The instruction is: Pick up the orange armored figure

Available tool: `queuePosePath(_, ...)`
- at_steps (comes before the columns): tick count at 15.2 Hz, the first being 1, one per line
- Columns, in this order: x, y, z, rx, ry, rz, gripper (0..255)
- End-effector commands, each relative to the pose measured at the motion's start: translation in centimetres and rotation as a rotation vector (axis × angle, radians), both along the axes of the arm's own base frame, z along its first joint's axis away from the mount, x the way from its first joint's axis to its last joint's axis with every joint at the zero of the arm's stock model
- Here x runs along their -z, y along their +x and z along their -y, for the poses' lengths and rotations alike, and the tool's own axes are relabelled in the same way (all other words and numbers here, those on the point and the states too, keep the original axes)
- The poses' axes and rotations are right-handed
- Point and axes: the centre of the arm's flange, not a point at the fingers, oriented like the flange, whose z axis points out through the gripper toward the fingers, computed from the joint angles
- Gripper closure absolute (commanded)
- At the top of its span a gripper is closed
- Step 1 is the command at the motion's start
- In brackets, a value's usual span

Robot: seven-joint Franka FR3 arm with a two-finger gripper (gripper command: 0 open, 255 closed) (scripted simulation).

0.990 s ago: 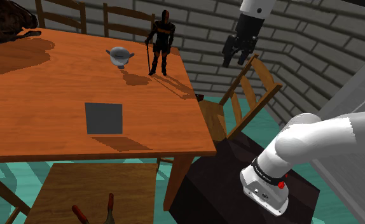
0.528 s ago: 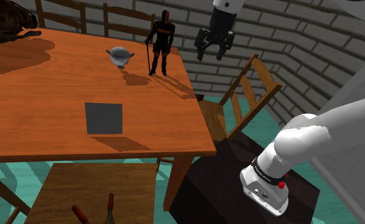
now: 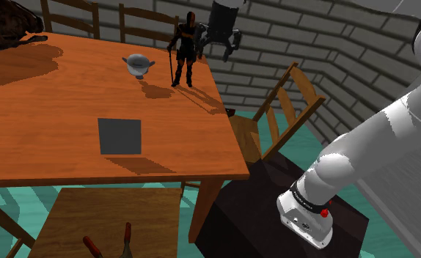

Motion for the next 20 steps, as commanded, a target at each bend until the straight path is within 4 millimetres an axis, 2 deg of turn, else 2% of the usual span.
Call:
queuePosePath(1, 0.0, 2.4, -1.1, 0.046, -0.001, 0.015, 0)
queuePosePath(8, -0.3, 10.7, -3.6, 0.194, -0.012, 0.062, 0)
queuePosePath(14, -0.9, 18.1, -4.8, 0.322, -0.021, 0.103, 0)
queuePosePath(15, -1.0, 18.6, -4.8, 0.331, -0.022, 0.106, 0)
queuePosePath(20, 1.7, 18.6, -4.8, 0.331, -0.022, 0.106, 0)
